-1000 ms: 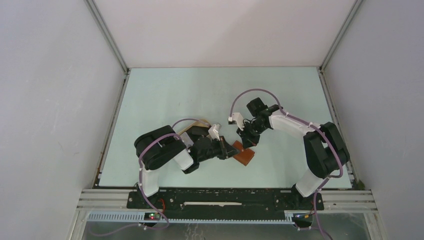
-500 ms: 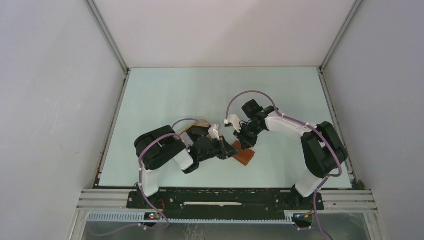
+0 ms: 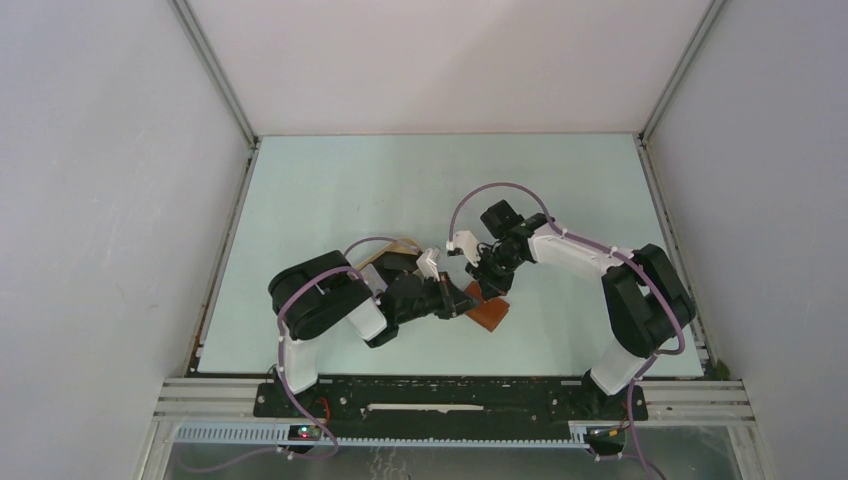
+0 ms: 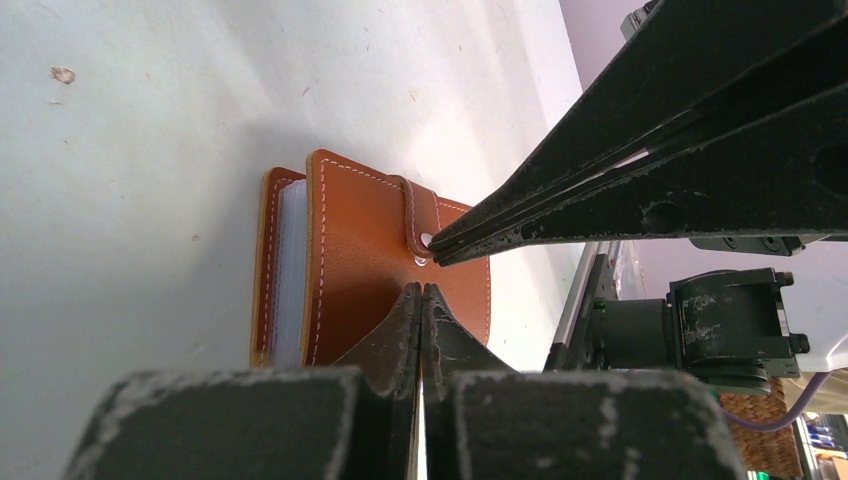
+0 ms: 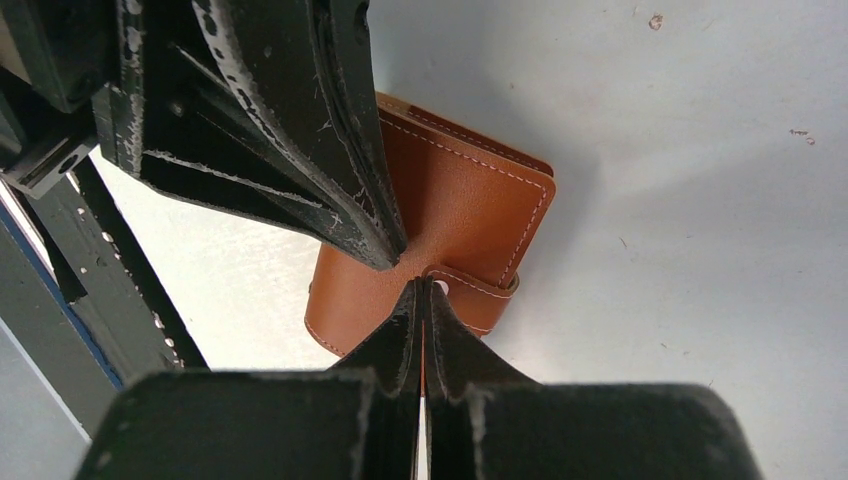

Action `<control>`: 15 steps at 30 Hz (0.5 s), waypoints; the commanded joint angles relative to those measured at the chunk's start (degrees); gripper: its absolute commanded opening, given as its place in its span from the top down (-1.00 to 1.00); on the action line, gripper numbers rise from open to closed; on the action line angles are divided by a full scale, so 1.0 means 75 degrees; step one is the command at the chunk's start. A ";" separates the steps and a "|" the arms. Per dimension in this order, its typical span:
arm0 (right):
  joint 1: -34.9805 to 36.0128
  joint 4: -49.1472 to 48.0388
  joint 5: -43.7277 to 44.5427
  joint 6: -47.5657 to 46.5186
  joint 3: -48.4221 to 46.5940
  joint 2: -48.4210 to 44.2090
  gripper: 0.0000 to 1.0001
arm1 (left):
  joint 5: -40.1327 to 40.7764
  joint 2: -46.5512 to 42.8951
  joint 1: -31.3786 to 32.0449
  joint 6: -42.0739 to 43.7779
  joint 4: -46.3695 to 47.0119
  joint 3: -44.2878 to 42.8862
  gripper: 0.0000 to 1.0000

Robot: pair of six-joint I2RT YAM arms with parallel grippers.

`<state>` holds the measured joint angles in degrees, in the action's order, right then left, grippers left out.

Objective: Put the credit cards into the card holder
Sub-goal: Close the card holder at the center of the board.

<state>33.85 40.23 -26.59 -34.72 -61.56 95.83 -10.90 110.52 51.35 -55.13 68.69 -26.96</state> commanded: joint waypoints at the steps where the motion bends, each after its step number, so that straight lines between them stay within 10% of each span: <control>1: 0.0245 0.0290 -0.0421 -0.0140 0.0061 0.0001 1.00 | 0.0246 0.0180 -0.0119 0.0121 -0.0439 0.0171 1.00; 15: 0.0780 0.0147 0.0275 -0.0037 0.0347 0.0294 1.00 | 0.0201 0.0150 -0.0167 0.0124 -0.0374 0.0224 1.00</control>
<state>36.45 40.23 -23.11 -35.66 -61.67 95.64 -11.07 110.52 51.20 -55.16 68.71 -26.94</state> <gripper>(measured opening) 0.006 0.005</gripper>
